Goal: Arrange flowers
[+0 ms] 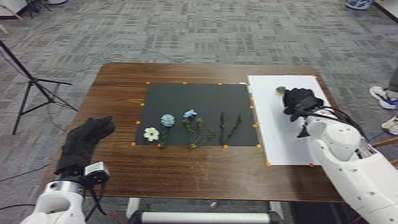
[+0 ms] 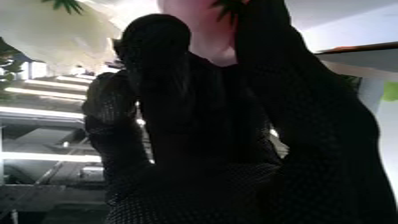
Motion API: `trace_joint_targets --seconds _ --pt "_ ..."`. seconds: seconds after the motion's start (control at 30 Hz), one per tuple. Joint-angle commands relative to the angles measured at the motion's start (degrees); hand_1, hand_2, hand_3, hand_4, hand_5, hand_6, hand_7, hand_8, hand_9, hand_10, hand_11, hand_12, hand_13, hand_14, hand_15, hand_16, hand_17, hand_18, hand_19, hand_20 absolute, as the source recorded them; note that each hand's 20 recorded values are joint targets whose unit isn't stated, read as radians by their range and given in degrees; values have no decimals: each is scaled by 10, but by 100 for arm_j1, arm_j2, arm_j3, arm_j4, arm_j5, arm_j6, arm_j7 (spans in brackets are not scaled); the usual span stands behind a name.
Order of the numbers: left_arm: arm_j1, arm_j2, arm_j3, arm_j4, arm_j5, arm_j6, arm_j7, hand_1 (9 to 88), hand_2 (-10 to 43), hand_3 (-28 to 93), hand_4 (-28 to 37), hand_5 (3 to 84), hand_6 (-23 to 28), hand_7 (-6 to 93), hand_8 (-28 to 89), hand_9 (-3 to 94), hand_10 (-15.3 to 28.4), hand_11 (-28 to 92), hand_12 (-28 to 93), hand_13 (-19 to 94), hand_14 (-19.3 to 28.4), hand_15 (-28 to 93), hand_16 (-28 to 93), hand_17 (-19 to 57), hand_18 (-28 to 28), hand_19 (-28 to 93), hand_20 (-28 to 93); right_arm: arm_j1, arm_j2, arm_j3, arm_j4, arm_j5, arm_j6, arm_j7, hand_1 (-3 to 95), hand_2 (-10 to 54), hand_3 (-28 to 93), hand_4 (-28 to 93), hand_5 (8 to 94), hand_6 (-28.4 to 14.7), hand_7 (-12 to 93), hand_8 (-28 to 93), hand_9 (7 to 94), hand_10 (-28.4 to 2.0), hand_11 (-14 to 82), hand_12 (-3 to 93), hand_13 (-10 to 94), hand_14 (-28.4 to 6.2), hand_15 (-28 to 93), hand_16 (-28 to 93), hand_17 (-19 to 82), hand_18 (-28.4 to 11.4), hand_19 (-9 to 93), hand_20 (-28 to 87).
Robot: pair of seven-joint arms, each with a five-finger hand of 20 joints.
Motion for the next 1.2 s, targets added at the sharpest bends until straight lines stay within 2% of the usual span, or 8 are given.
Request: trace_joint_targets --seconds 0.03,0.23,0.53,0.67,0.9,0.97,1.07,1.2 --pt "57 -42 -40 -50 -8 -17 16 238 130 674 -283 512 24 171 -71 495 139 224 132 378 174 214 -11 41 90 66 129 178 197 -77 -159 389 723 90 588 -90 626 -230 760 25 247 17 862 -88 64 283 756 -92 577 333 380 -226 809 551" --pt "42 -4 -64 -48 -7 -23 -21 238 131 673 -283 511 25 171 -70 495 138 224 133 378 174 214 -11 41 90 66 129 385 488 -110 -786 933 1151 254 592 -93 633 -236 774 23 238 21 876 -88 57 290 760 -90 576 339 382 -226 810 552" --pt "24 50 -96 -54 10 -54 -81 238 131 673 -283 511 25 172 -70 495 140 224 132 378 174 213 -11 41 90 66 129 602 450 -638 -1659 1374 968 282 590 -95 636 -232 783 24 228 22 881 -90 53 289 755 -91 577 349 381 -225 808 556" --pt "38 60 -134 -61 8 -51 -95 238 131 674 -283 510 25 173 -70 495 140 224 133 378 174 212 -11 41 90 66 129 813 124 -1176 -1664 1366 683 213 587 -95 636 -229 784 26 227 22 881 -90 51 284 754 -91 576 350 379 -225 807 557" --pt "-27 65 -82 -34 9 -86 -94 237 131 673 -283 510 25 172 -71 495 140 223 133 378 174 212 -10 41 89 65 129 965 -529 -1779 -1472 1133 376 84 585 -95 635 -229 786 26 225 20 880 -89 50 277 753 -90 574 350 379 -225 806 555" --pt "-65 76 -69 -19 6 -89 -114 237 131 672 -283 510 26 172 -71 495 140 223 133 378 174 212 -10 41 89 66 129 938 -670 -1823 -1404 1093 328 87 585 -95 635 -229 786 27 225 20 878 -89 51 277 753 -90 574 350 379 -225 806 554" --pt "-53 71 -81 -13 -4 -84 -81 237 131 672 -283 511 26 172 -71 495 140 223 133 378 174 213 -10 41 90 66 129 1006 -939 -1791 -1102 1002 252 -129 584 -95 635 -229 786 28 226 20 878 -89 51 275 753 -90 573 349 379 -224 806 555" --pt "-103 66 -42 6 -1 -96 -57 237 132 672 -283 511 26 172 -70 495 139 223 133 378 173 213 -10 41 90 67 129 998 -1044 -1889 -1002 925 207 -52 583 -95 635 -228 786 28 225 18 877 -88 50 270 753 -90 573 350 380 -224 806 553"
